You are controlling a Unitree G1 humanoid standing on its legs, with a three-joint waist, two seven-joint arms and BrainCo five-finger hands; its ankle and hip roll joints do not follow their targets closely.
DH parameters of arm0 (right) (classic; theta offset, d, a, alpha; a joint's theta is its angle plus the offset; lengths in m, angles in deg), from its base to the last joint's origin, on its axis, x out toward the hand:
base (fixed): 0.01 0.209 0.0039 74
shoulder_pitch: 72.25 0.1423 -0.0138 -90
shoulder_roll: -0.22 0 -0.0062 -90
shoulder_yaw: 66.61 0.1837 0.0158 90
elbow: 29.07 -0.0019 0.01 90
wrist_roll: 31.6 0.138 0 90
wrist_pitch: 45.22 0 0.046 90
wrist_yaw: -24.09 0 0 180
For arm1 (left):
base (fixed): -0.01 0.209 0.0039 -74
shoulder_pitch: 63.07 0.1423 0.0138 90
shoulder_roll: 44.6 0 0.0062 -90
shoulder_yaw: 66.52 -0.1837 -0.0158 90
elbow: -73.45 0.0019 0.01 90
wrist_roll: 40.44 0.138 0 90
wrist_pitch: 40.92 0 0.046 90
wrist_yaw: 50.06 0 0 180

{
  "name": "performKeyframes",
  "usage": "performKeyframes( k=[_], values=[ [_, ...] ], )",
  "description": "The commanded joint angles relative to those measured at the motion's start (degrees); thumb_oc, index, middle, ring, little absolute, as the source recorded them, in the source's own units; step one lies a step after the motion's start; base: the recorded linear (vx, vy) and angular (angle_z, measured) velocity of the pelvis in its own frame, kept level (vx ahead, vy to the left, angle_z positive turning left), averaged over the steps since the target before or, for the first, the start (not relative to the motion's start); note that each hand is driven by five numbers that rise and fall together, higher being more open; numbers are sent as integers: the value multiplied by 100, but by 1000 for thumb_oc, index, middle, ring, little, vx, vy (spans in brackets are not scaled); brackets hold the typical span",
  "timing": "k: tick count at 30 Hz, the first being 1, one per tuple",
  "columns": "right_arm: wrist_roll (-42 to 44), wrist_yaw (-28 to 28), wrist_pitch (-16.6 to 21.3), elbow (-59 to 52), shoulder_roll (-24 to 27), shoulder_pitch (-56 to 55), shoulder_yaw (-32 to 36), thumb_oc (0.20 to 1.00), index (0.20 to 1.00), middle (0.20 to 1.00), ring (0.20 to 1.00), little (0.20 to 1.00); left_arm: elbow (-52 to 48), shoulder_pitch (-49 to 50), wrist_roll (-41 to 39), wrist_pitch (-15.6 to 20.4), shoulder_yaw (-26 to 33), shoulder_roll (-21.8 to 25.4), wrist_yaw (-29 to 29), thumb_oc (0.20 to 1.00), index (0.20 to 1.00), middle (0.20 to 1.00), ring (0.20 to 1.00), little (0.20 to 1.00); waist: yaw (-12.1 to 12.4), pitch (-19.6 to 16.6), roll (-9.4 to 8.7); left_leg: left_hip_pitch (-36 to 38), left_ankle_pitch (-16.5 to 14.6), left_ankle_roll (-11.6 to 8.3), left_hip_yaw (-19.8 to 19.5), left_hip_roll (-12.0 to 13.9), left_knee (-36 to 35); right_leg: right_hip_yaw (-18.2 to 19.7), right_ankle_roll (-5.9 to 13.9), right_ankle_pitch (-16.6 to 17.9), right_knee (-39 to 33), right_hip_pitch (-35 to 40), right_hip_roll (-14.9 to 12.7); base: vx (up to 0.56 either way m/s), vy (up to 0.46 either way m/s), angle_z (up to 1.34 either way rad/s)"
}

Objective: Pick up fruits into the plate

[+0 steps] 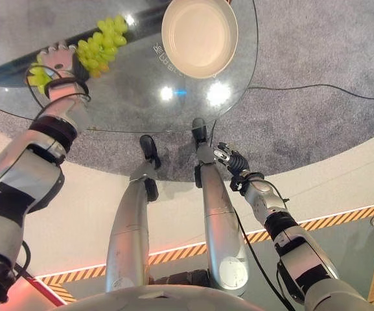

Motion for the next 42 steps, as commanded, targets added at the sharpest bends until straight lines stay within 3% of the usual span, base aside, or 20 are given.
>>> performKeyframes(
  k=[1,8,11,16,23,27,31,37,38,39,42],
  values=[
    [-1,50,173,-753,-62,-707,124,1000,1000,1000,1000,1000,-432,658,140,250,480,157,-45,200,200,200,200,200,181,-133,88,694,-86,111,-273,-313,-469,-111,79,-256,69,560,430,-17,-1,8],
    [-263,117,108,-1302,-4,-771,337,1000,1000,1000,1000,1000,-1315,1161,-295,825,815,304,62,200,200,200,200,200,353,-133,99,1597,-99,120,-350,-305,-789,-235,140,-308,-218,1460,288,-2,-16,7],
    [-126,-68,-137,-1658,87,-812,517,1000,1000,1000,1000,1000,-1816,1467,-391,1145,1022,454,101,200,200,200,200,200,435,-133,94,2096,-127,114,-368,-282,-970,-293,175,-361,-354,1955,224,13,-3,14],
    [-582,-250,-194,-2170,286,-957,767,1000,1000,1000,1000,1000,-2804,2026,-579,1656,1300,808,85,200,200,200,200,200,578,-135,98,2770,-95,108,-444,-270,-1259,-424,215,-368,-583,2646,120,8,-8,4],
    [-388,-655,-313,-2834,392,-1242,1090,1000,1000,1000,1000,1000,-4021,3164,-1040,2328,1895,881,299,200,200,200,200,200,711,-617,147,3429,-95,77,-437,-237,-1641,-541,251,-342,-1093,3432,5,61,3,8],
    [-250,-696,-337,-3105,285,-1312,1157,1000,1000,1000,1000,1000,-4338,3552,-891,2316,2028,759,426,200,200,200,200,200,747,-827,159,3668,-155,90,-421,-253,-1674,-524,263,-352,-1250,3765,-26,85,12,3],
    [-298,-536,-539,-3238,192,-1365,1076,1000,1000,1000,1000,1000,-4337,3730,-767,2028,2010,690,701,200,200,200,200,200,771,-1070,159,3929,-233,106,-373,-265,-1656,-511,272,-381,-1374,4135,-47,141,18,1],
    [-293,-512,-638,-3197,242,-1514,1089,1000,1000,1000,1000,1000,-4407,3928,-1028,2041,2140,777,867,200,200,200,200,200,801,-1138,179,4119,-254,120,-343,-259,-1749,-544,282,-374,-1521,4364,-70,24,5,0],
    [-270,-541,-614,-3138,258,-1544,1089,1000,1000,1000,1000,1000,-4394,3971,-1431,2033,2173,751,982,708,708,708,708,708,809,-1149,175,4163,-252,120,-320,-262,-1784,-563,280,-365,-1576,4427,-81,0,0,0],
    [-243,-552,-595,-3101,262,-1561,1087,1000,1000,1000,1000,1000,-4394,4012,-1576,2056,2189,716,1005,1000,1000,1000,1000,1000,815,-1151,177,4186,-251,115,-315,-260,-1796,-574,284,-358,-1605,4463,-88,0,0,0],
    [-241,-574,-577,-3049,249,-1590,1091,1000,1000,1000,1000,1000,-4384,4075,-1668,2105,2216,673,1060,1000,1000,1000,1000,1000,818,-1160,183,4231,-254,122,-317,-266,-1817,-587,282,-353,-1630,4505,-92,10,11,0]
  ],
)
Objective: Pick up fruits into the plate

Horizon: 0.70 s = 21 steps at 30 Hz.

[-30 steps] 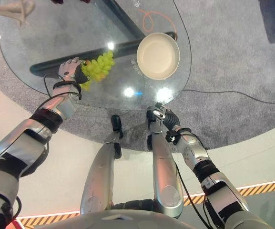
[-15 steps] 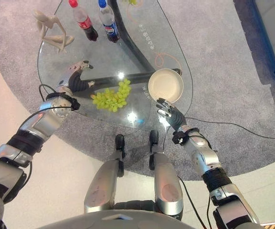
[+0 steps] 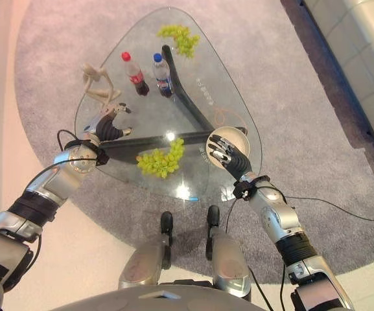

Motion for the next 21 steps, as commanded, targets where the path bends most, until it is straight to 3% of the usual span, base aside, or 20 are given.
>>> performKeyframes(
  k=[1,5,7,9,11,13,17,21],
  values=[
    [175,-153,267,-150,11,-201,106,1000,1000,1000,1000,1000,-95,198,-545,183,351,-242,128,1000,1000,1000,1000,1000,32,-358,-35,-142,-559,182,63,-267,407,-67,295,-396,352,69,-148,38,38,-2],
    [212,-138,284,-20,-18,-320,142,1000,1000,1000,1000,1000,-13,404,-1176,275,453,-376,376,1000,1000,1000,1000,1000,44,-486,3,-33,-580,174,78,-268,399,-116,303,-405,300,211,-178,63,45,0],
    [91,-161,328,155,-91,-419,173,1000,1000,1000,1000,1000,108,567,-1948,326,527,-582,577,1000,1000,1000,1000,1000,49,-571,27,39,-590,171,89,-263,376,-154,312,-404,260,287,-199,37,24,-2],
    [53,-164,344,189,-108,-440,174,1000,1000,1000,1000,1000,138,609,-2019,350,546,-630,591,1000,1000,1000,1000,1000,50,-588,31,53,-593,171,88,-261,369,-161,314,-405,252,302,-202,0,0,0],
    [-371,-74,523,638,-290,-626,205,1000,1000,1000,1000,1000,418,1105,-2685,640,711,-1115,801,1000,1000,1000,1000,1000,87,-761,65,172,-601,157,78,-246,296,-255,327,-396,159,433,-244,30,26,5],
    [-455,-15,561,822,-340,-713,225,1000,1000,1000,1000,1000,564,1337,-2805,614,787,-1294,795,1000,1000,1000,1000,1000,103,-832,74,218,-611,153,75,-237,285,-279,324,-397,140,484,-261,36,16,6],
    [-625,-31,615,1527,-529,-1025,343,1000,1000,1000,1000,1000,1337,2099,-3014,909,1109,-1765,1033,1000,1000,1000,1000,1000,153,-1024,87,378,-628,143,83,-222,217,-323,303,-405,66,666,-283,46,-2,10],
    [-661,-378,851,2995,-706,-1068,513,1000,1000,1000,1000,1000,2776,2505,-2965,1009,1284,-2233,1360,1000,1000,1000,1000,1000,238,-1201,93,593,-653,153,86,-217,73,-347,292,-410,-68,894,-273,67,-6,7]
  ],
)
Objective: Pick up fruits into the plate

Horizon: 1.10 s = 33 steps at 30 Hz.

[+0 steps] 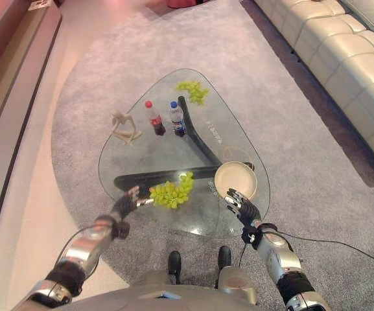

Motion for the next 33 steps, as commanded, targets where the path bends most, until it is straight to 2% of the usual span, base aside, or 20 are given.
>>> performKeyframes(
  k=[1,3,6,7,8,9,12,14,19,26,29,33],
  values=[
    [-94,-318,465,385,-117,1,84,1000,1000,1000,1000,1000,739,-142,54,381,35,-17,266,1000,1000,1000,1000,1000,97,-179,-202,-122,-641,168,131,-304,515,-157,254,-399,520,35,-284,51,-5,6],
    [-202,-328,469,959,-188,46,93,1000,1000,1000,1000,1000,1445,-112,-61,303,38,-169,242,1000,1000,1000,1000,1000,120,-249,-195,-40,-641,181,107,-314,451,-141,256,-399,469,120,-276,73,3,7],
    [-208,-380,377,1700,-290,42,222,1000,1000,1000,1000,1000,2350,-6,-248,-11,270,-384,408,1000,1000,1000,1000,1000,145,-340,-197,76,-665,203,115,-319,375,-165,254,-413,393,245,-279,84,8,7],
    [-197,-440,496,2023,-367,21,285,1000,1000,1000,1000,1000,2775,56,-128,209,331,-462,516,1000,1000,1000,1000,1000,159,-377,-202,98,-667,208,108,-318,352,-167,256,-409,371,266,-282,88,2,5],
    [-207,-407,450,2250,-446,-15,375,1000,1000,1000,1000,1000,3077,118,-48,116,420,-553,517,1000,1000,1000,1000,1000,168,-423,-211,140,-681,217,114,-314,320,-173,257,-405,338,300,-282,77,0,5],
    [-223,-408,475,2333,-470,-25,399,1000,1000,1000,1000,1000,3161,140,-52,85,455,-578,498,1000,1000,1000,1000,1000,172,-433,-210,155,-685,218,115,-313,308,-174,257,-404,328,313,-281,69,3,5],
    [-421,-340,459,2635,-570,-62,466,1000,1000,1000,1000,1000,3473,234,13,-297,642,-670,273,1000,1000,1000,1000,1000,183,-465,-214,212,-704,225,122,-309,267,-171,255,-404,292,353,-279,36,12,3],
    [-741,-293,430,2874,-604,-115,492,1000,1000,1000,1000,1000,3724,319,252,-379,826,-682,259,1000,1000,1000,1000,1000,189,-476,-221,252,-722,239,117,-317,233,-163,250,-400,270,371,-270,15,8,1],
    [-976,-204,322,3115,-554,-114,490,1000,1000,1000,1000,1000,3676,268,357,-389,744,-712,209,1000,1000,1000,1000,1000,186,-457,-201,272,-751,256,142,-309,224,-147,249,-395,256,371,-266,0,0,0],
    [-869,-208,295,3050,-391,-12,374,1000,1000,1000,1000,1000,3321,-56,343,95,359,-676,-50,1000,1000,1000,1000,1000,100,-289,-153,165,-768,273,158,-297,294,-70,253,-396,355,193,-257,-10,5,0],
    [-707,-203,284,2858,-233,254,126,1000,1000,1000,1000,1000,2934,-498,672,431,-110,-616,-562,1000,1000,1000,1000,1000,17,-70,-68,-58,-728,282,166,-291,379,14,237,-370,457,-85,-248,-121,51,-2],
    [-521,-164,210,2503,-6,622,-187,1000,1000,1000,1000,1000,2228,-1139,1250,475,-678,-434,-1357,1000,1000,1000,1000,1000,-114,307,51,-301,-641,280,138,-295,412,108,194,-359,617,-432,-229,-129,76,-5]
  ],
)
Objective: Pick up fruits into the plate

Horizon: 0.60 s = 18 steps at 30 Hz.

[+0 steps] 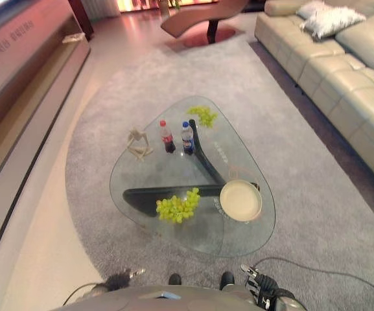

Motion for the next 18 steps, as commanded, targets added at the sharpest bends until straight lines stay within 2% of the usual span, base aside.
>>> performKeyframes(
  k=[1,5,8,11,15,18],
  values=[
    [280,25,2,-356,183,705,-281,1000,1000,1000,1000,1000,-460,-1009,754,188,-305,223,-838,1000,1000,1000,1000,1000,-101,701,-29,62,-720,186,196,-292,422,225,193,-399,629,-106,-189,-107,97,-9],
    [494,127,-62,-894,453,905,-450,1000,1000,1000,1000,1000,-1332,-1539,1234,-105,-656,571,-1448,1000,1000,1000,1000,1000,-215,1092,104,-246,-607,166,101,-340,478,301,156,-401,786,-467,-170,-116,97,-13],
    [584,168,-24,-1126,601,1001,-514,1000,1000,1000,1000,1000,-1717,-1840,1444,-271,-842,845,-1704,1000,1000,1000,1000,1000,-272,1315,193,-466,-539,150,51,-370,551,323,131,-411,932,-719,-161,-120,91,-3],
    [809,272,24,-1544,833,1187,-578,1000,1000,1000,1000,1000,-2336,-2581,1831,-626,-1046,1553,-1933,1000,1000,1000,1000,1000,-399,1765,324,-930,-441,110,8,-411,774,373,93,-405,1234,-1261,-167,-132,55,-9],
    [934,305,78,-1622,881,1476,-669,1000,1000,1000,1000,1000,-2303,-3321,1971,-982,-1138,1732,-2094,1000,1000,1000,1000,1000,-501,2047,325,-1223,-362,93,56,-421,873,429,86,-379,1395,-1606,-146,-87,-2,-7],
    [1087,328,48,-1752,870,1775,-790,1000,1000,1000,1000,1000,-2083,-4126,2169,-1415,-1325,1861,-2066,1000,1000,1000,1000,1000,-584,2061,279,-1802,-298,84,134,-431,1052,491,98,-346,1633,-2244,-116,-77,-19,-16]
  ],
)
